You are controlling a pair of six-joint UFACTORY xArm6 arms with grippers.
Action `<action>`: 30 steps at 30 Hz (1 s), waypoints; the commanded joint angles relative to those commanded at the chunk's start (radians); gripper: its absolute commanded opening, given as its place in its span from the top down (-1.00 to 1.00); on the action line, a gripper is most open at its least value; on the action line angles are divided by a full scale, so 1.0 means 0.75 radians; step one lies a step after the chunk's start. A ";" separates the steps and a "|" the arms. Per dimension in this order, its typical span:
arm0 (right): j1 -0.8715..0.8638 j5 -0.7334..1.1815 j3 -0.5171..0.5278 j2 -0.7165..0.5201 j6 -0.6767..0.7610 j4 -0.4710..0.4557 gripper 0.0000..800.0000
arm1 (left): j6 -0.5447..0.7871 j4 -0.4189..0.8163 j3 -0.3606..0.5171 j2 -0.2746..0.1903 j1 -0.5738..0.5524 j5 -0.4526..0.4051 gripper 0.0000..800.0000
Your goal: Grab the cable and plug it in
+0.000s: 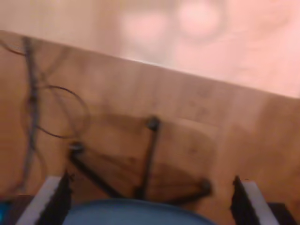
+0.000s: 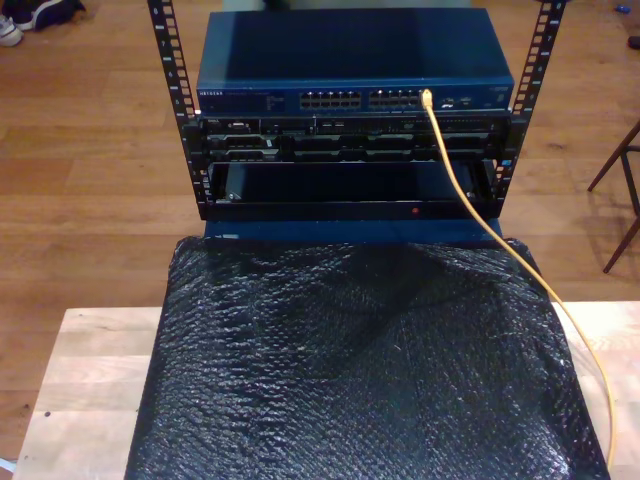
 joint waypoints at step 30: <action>-0.902 -0.033 0.771 -0.526 -0.696 -0.051 -1.00 | 0.000 0.000 0.000 0.000 0.000 0.000 -1.00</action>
